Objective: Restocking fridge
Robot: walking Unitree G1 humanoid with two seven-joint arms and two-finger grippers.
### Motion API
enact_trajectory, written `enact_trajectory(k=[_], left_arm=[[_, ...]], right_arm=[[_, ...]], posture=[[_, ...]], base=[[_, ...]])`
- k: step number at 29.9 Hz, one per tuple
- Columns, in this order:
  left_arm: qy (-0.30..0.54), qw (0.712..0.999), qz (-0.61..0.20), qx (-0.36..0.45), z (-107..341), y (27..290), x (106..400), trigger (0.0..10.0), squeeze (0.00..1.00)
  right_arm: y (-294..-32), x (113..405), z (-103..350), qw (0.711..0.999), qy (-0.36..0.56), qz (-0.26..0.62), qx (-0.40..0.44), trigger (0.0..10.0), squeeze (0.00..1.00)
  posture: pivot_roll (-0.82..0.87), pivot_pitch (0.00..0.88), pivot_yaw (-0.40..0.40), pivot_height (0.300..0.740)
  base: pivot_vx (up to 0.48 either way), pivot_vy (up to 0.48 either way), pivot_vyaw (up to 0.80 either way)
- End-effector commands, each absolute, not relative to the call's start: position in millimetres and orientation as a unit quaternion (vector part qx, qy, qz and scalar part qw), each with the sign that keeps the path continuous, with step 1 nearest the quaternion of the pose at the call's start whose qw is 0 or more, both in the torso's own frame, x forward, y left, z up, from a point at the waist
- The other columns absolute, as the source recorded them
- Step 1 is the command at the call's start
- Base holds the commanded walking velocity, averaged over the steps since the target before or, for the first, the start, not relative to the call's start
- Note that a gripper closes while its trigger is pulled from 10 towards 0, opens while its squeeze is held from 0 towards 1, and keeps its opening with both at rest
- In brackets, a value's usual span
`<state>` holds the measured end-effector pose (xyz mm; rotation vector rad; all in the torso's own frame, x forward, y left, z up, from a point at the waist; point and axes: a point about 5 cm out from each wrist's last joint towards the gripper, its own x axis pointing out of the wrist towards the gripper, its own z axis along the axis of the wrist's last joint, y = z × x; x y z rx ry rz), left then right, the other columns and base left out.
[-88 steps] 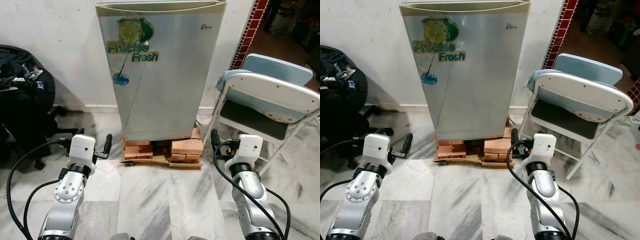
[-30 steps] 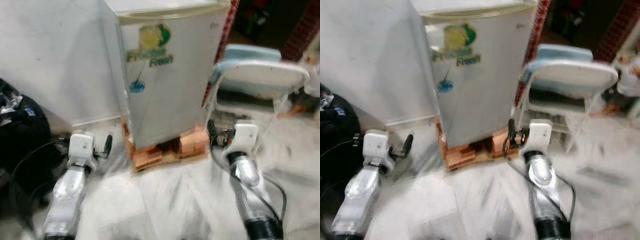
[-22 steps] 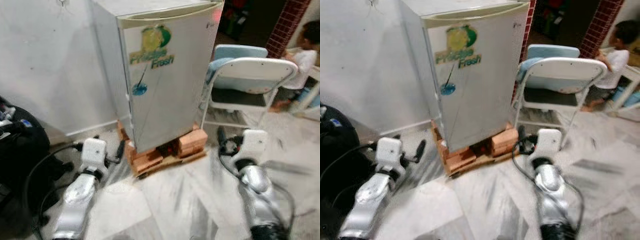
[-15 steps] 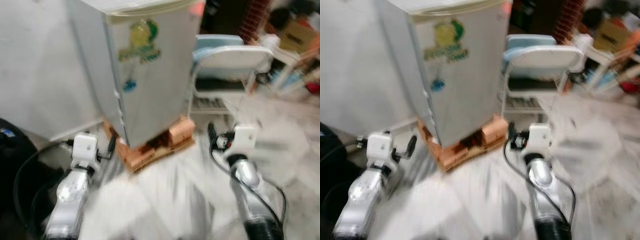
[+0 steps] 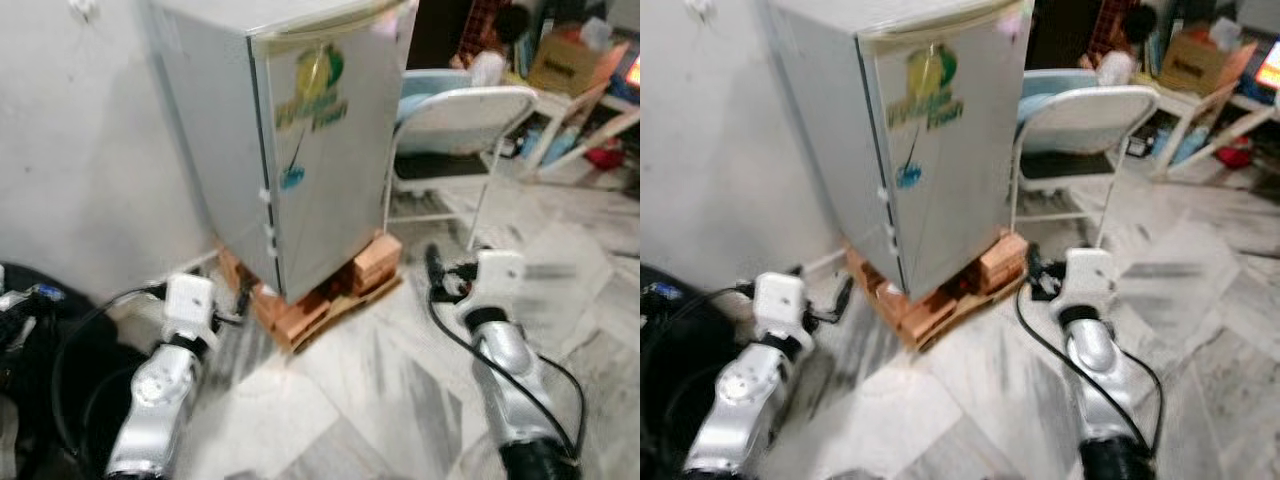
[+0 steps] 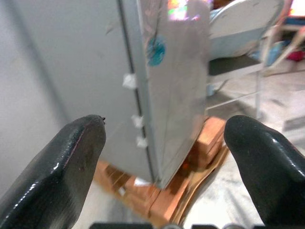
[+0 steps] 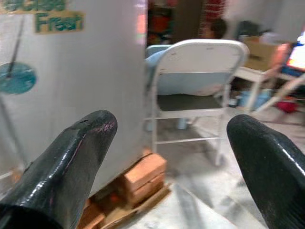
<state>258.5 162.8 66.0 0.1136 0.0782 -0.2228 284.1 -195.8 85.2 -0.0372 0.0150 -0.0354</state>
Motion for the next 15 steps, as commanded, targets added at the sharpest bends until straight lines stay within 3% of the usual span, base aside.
enact_trajectory(k=[1,7,15], left_arm=[[0.035,0.991,-0.111,0.062,68.4,167.7,260.1,10.0,0.0],[0.036,0.991,-0.114,0.055,67.4,164.9,258.5,10.0,0.0],[0.039,0.992,-0.113,0.04,65.8,162.2,258.8,10.0,0.0]], right_arm=[[-188.2,288.6,92.7,1.0,-0.008,-0.007,-0.017,10.0,0.0],[-188.6,288.5,92.9,1.0,-0.009,-0.006,-0.019,10.0,0.0],[-189.7,289.0,92.0,1.0,-0.007,-0.005,-0.023,10.0,0.0]], posture=[[0.04,0.0,-0.01,0.74],[0.04,0.0,-0.012,0.74],[0.04,0.0,-0.016,0.74]], base=[[0.401,0.262,-0.8],[0.403,0.259,-0.8],[0.394,0.273,-0.1]])
